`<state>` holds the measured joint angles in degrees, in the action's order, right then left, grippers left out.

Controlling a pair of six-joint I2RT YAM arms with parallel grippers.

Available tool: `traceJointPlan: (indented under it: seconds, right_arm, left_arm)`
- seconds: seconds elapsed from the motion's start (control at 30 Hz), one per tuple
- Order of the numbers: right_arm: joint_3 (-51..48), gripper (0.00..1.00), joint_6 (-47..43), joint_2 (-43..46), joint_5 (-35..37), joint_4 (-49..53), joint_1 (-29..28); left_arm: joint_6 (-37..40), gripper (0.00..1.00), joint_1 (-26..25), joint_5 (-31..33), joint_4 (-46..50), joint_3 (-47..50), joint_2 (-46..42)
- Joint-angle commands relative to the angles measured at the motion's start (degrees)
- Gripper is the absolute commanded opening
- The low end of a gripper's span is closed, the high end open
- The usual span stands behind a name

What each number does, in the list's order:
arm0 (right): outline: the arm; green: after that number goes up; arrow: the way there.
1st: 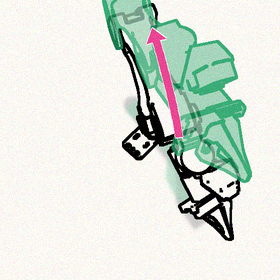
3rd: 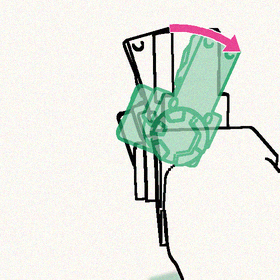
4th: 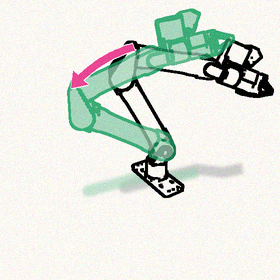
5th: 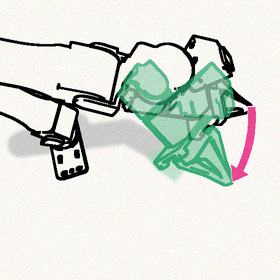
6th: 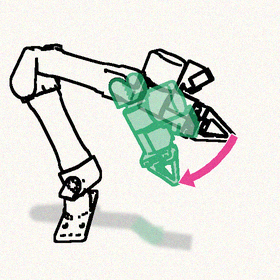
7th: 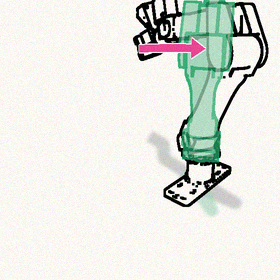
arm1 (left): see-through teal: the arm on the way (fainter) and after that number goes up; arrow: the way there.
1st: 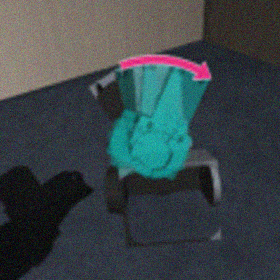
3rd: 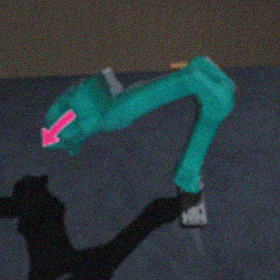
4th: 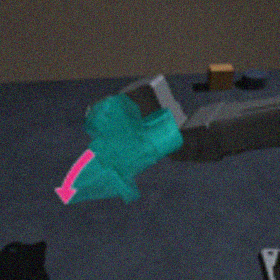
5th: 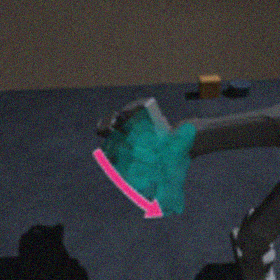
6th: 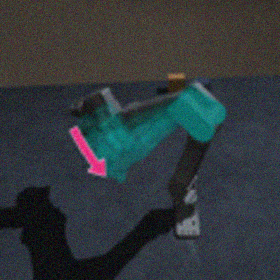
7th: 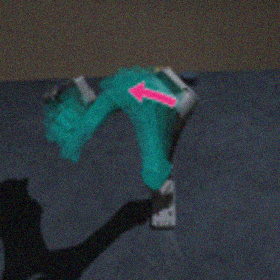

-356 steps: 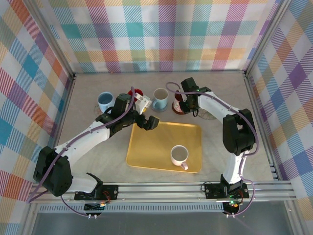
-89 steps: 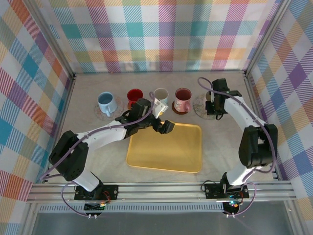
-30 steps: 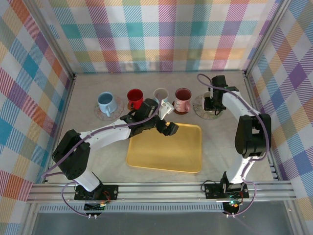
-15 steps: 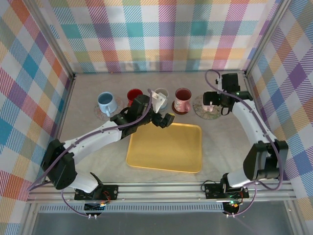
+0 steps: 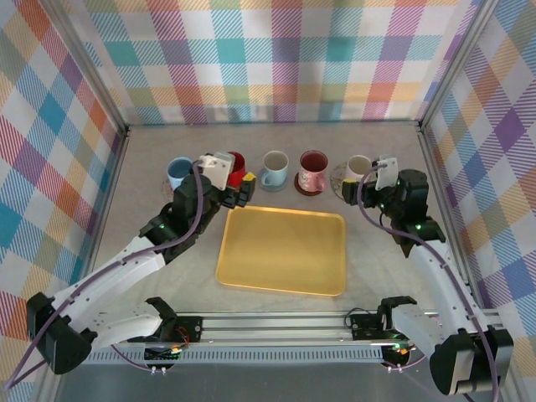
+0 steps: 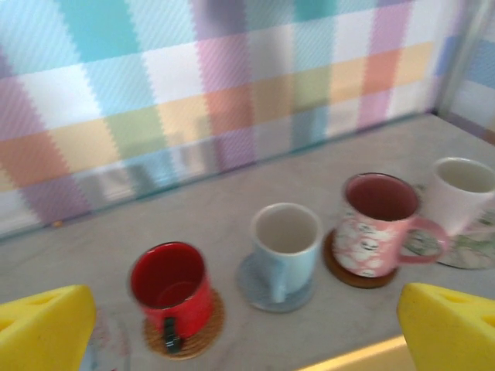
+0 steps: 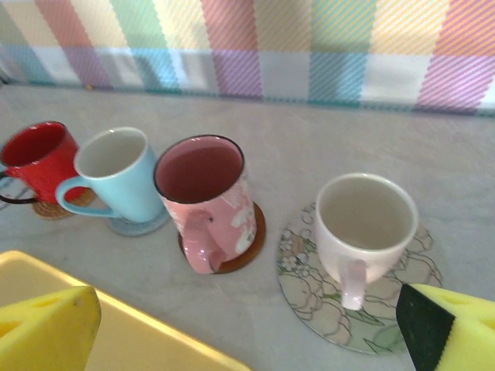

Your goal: Place the cup by the coaster

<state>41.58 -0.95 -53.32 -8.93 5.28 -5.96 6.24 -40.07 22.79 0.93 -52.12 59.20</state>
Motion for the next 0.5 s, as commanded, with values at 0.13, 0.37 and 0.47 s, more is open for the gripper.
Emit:
traceJointPlan:
  seconds: [0.13, 0.37, 0.47]
  right_arm:
    - [-11.93, 0.99, 2.87, 4.06, 0.29, -21.08, 0.43]
    - [-22.52, 0.99, 9.91, 7.94, 21.82, -31.08, 0.44]
    - [-25.09, 0.99, 9.70, 8.29, 29.56, -33.18, 0.45]
  left_arm:
    - [-1.27, 1.00, 6.24, 15.91, 0.81, 8.50, -7.37]
    - [-9.34, 1.00, 17.10, 14.51, -0.91, 18.85, -14.11]
    - [-11.69, 1.00, 20.83, 12.55, -2.97, 22.51, -14.84]
